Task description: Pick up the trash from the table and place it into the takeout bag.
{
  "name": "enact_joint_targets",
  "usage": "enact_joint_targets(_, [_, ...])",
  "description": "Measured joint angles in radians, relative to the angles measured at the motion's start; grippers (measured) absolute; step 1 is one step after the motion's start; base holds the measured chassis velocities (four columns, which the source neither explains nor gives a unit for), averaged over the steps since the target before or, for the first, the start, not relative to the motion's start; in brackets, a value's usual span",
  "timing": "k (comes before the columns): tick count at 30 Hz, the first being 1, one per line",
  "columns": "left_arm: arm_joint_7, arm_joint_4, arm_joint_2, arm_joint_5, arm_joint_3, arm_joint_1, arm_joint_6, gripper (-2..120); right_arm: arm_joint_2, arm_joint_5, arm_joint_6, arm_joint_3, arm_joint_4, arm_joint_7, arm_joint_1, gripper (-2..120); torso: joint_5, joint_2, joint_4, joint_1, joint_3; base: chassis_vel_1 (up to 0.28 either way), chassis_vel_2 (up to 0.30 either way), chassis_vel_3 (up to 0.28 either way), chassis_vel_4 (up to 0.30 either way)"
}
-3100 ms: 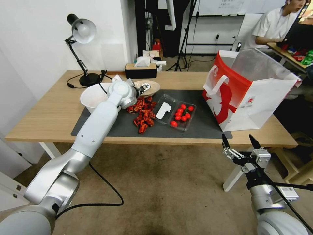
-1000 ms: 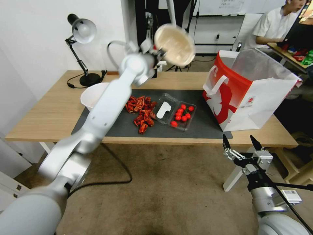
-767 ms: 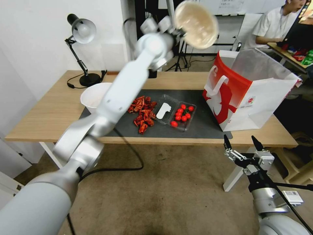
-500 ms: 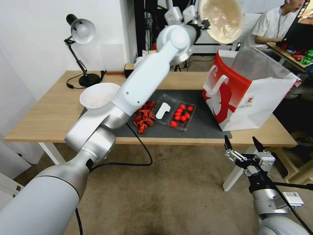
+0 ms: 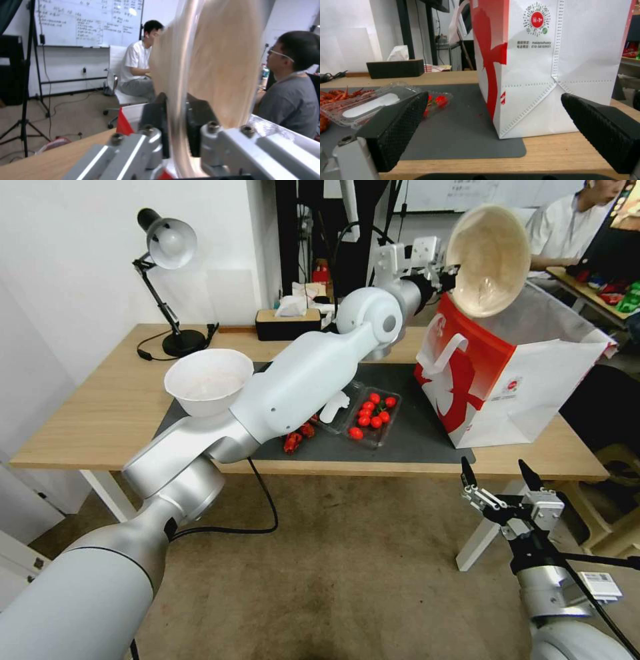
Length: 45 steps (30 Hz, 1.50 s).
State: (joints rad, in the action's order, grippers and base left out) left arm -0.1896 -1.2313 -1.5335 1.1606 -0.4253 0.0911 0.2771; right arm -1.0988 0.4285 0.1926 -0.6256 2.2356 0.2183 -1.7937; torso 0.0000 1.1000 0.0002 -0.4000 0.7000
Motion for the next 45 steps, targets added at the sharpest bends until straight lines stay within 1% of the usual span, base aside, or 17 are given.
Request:
enact_joint_targets(3, [0.006,-0.017,0.006,-0.009,-0.006,-0.001,-0.004,28,0.001,0.001,0.0,0.0,0.0,0.0,0.003,100,0.0,0.0,-0.0003,0.0,0.0,0.0,0.0,0.0,0.0])
enact_joint_targets(11, [-0.009,-0.062,0.037,-0.009,-0.001,-0.016,-0.012,53,0.004,0.003,0.0,0.001,0.002,0.001,0.005,100,0.0,0.0,-0.0003,0.0,0.0,0.0,0.0,0.0,0.0])
enact_joint_targets(13, [-0.018,-0.113,0.084,-0.009,0.006,-0.041,-0.025,63,0.004,0.003,0.0,0.002,0.004,0.001,0.006,100,0.0,0.0,-0.0005,0.0,0.0,0.0,0.0,0.0,0.0])
enact_joint_targets(17, [-0.02,-0.183,0.151,-0.016,0.02,-0.08,-0.048,73,0.004,0.003,0.0,0.004,0.007,0.001,0.008,100,-0.0002,0.0,-0.0001,0.0,0.0,0.0,0.0,0.0,0.0])
enact_joint_targets(18, [-0.02,-0.234,0.201,-0.033,0.038,-0.118,-0.056,81,0.006,0.003,0.0,0.004,0.008,0.001,0.008,100,-0.0003,0.0,-0.0001,0.0,0.0,0.0,0.0,0.0,0.0])
enact_joint_targets(21, [-0.018,-0.306,0.276,-0.072,0.074,-0.185,-0.062,89,0.009,0.003,0.0,0.005,0.009,0.001,0.01,100,-0.0004,0.0,-0.0001,0.0,0.0,0.0,0.0,0.0,0.0])
enact_joint_targets(23, [-0.01,-0.385,0.357,-0.131,0.119,-0.265,-0.065,97,0.01,0.003,0.0,0.006,0.014,0.001,0.011,100,-0.0005,0.0,0.0001,0.0,0.0,0.0,0.0,0.0,0.0])
enact_joint_targets(24, [-0.01,-0.385,0.357,-0.131,0.119,-0.265,-0.065,97,0.01,0.003,0.0,0.006,0.014,0.001,0.011,100,-0.0005,0.0,0.0001,0.0,0.0,0.0,0.0,0.0,0.0])
enact_joint_targets(27, [0.009,-0.525,0.474,-0.229,0.212,-0.417,-0.07,100,0.013,0.003,0.0,0.007,0.029,0.0,0.003,100,-0.0008,0.0,0.0002,0.0,0.0,0.0,0.0,0.0,0.0])
enact_joint_targets(30, [0.015,-0.575,0.503,-0.253,0.253,-0.477,-0.07,100,0.014,0.004,0.0,0.008,0.03,0.0,0.002,100,-0.0006,0.0,-0.0001,0.0,0.0,0.0,0.0,0.0,0.0])
enact_joint_targets(32, [0.023,-0.646,0.54,-0.282,0.332,-0.593,-0.07,100,0.014,0.004,0.0,0.011,0.03,-0.001,0.002,100,-0.0004,0.0,-0.0004,0.0,0.0,0.0,0.0,0.0,0.0])
enact_joint_targets(33, [0.023,-0.646,0.54,-0.282,0.332,-0.593,-0.07,100,0.014,0.004,0.0,0.011,0.03,-0.001,0.002,100,-0.0004,0.0,-0.0004,0.0,0.0,0.0,0.0,0.0,0.0])
enact_joint_targets(35, [0.038,-0.709,0.569,-0.332,0.437,-0.746,-0.069,100,0.016,0.004,0.0,0.02,0.031,-0.001,0.006,100,-0.0006,0.0,0.0001,0.0,0.0,0.0,0.0,0.0,0.0])
enact_joint_targets(36, [0.038,-0.709,0.569,-0.332,0.437,-0.746,-0.069,100,0.016,0.004,0.0,0.02,0.031,-0.001,0.006,100,-0.0006,0.0,0.0001,0.0,0.0,0.0,0.0,0.0,0.0])
enact_joint_targets(38, [0.04,-0.751,0.591,-0.362,0.514,-0.859,-0.074,100,0.017,0.004,0.0,0.026,0.031,-0.001,0.009,100,0.0,0.0,0.0001,0.0,0.0,0.0,0.0,0.0,0.0])
enact_joint_targets(42, [0.038,-0.784,0.599,-0.407,0.57,-0.955,-0.09,100,0.019,0.004,0.0,0.032,0.032,-0.001,0.012,100,-0.0001,0.0,-0.0002,0.0,0.0,0.0,0.0,0.0,0.0])
enact_joint_targets(45, [0.03,-0.836,0.572,-0.498,0.676,-1.17,-0.128,100,0.02,0.004,0.0,0.041,0.033,-0.001,0.014,100,-0.0004,0.0,0.0001,0.0,0.0,0.0,0.0,0.0,0.0])
